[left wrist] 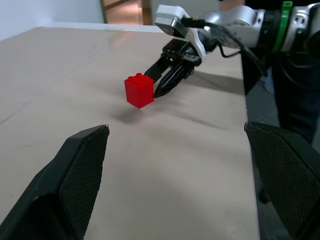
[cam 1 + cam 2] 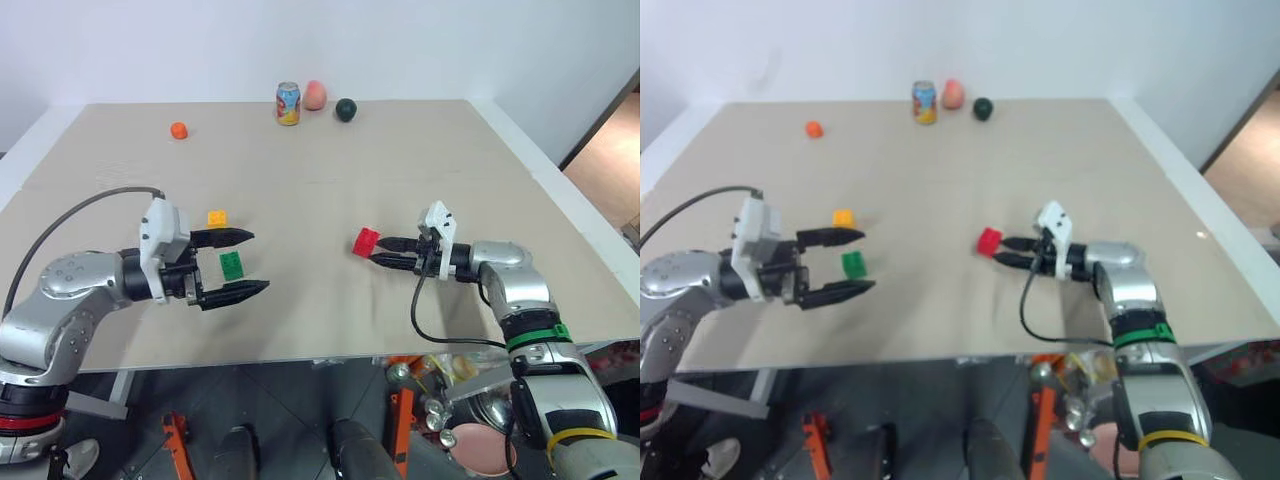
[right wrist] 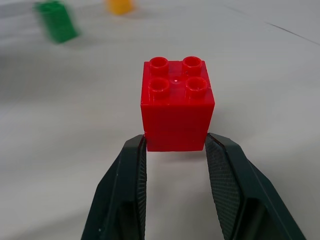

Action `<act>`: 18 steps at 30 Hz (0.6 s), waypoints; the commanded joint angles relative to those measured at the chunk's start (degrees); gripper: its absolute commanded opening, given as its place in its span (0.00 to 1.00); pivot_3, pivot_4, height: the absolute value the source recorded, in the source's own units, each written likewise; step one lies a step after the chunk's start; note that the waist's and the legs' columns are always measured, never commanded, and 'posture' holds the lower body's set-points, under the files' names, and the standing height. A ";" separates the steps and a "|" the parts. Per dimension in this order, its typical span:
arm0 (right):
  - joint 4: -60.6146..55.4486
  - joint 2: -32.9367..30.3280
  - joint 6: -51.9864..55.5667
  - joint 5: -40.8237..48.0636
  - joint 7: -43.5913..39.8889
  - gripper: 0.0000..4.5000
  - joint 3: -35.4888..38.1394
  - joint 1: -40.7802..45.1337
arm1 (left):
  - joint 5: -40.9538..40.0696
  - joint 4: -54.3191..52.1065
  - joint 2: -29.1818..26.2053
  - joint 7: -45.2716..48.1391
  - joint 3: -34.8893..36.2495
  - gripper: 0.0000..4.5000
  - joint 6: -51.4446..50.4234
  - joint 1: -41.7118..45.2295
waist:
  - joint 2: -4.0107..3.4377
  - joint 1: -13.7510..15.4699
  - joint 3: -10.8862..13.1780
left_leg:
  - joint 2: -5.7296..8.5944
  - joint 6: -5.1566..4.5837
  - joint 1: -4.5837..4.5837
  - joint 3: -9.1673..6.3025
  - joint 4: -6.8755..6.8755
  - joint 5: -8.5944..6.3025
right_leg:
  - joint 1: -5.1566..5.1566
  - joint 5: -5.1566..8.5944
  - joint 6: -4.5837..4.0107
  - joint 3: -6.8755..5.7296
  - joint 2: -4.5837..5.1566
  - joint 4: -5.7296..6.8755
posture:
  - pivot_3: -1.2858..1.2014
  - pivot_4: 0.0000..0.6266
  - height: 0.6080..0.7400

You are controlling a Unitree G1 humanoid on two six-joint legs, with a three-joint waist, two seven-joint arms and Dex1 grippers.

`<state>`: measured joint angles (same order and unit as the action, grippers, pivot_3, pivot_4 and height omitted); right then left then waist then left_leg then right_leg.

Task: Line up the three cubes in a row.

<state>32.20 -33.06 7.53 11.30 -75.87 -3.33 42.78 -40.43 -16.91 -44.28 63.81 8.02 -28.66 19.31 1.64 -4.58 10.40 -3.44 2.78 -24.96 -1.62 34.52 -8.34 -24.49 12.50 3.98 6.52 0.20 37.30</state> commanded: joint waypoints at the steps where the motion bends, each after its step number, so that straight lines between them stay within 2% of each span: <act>1: -1.85 -1.18 -0.65 0.04 -4.68 0.26 -1.93 2.55 | -1.51 0.82 -1.50 4.03 2.50 1.00 1.72 0.15 | 0.00 -0.05 0.00 | 0.00 0.00 0.03 0.00 0.00 0.00 | 0.03 0.00 0.00 -0.01 0.00 0.00 | 0.52 0.24 1.00; 9: 12.12 1.19 -13.94 -7.09 -5.63 0.26 -7.13 10.28 | -0.17 2.28 -2.65 7.55 3.72 1.00 3.85 -2.30 | 0.00 -0.17 0.00 | -0.01 0.00 0.09 0.03 0.02 0.00 | 0.05 -0.02 -0.04 -0.01 0.01 0.00 | 0.52 0.24 1.00; 18: 28.67 4.19 -23.87 -11.87 -6.12 0.26 -8.17 18.22 | -1.72 -0.87 -3.26 6.32 6.17 1.00 3.22 -5.83 | 0.00 -0.32 0.01 | -0.01 0.01 0.04 0.01 -0.02 0.00 | 0.05 0.05 -0.07 -0.01 0.02 0.00 | 0.52 0.24 1.00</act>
<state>59.48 -28.92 -14.34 0.14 -81.20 -11.55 59.04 -40.80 -15.24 -46.44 70.38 11.85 -25.42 13.86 1.64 -4.90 10.41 -3.45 2.79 -24.92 -1.62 34.50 -8.34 -24.43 12.56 3.90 6.50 0.21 37.30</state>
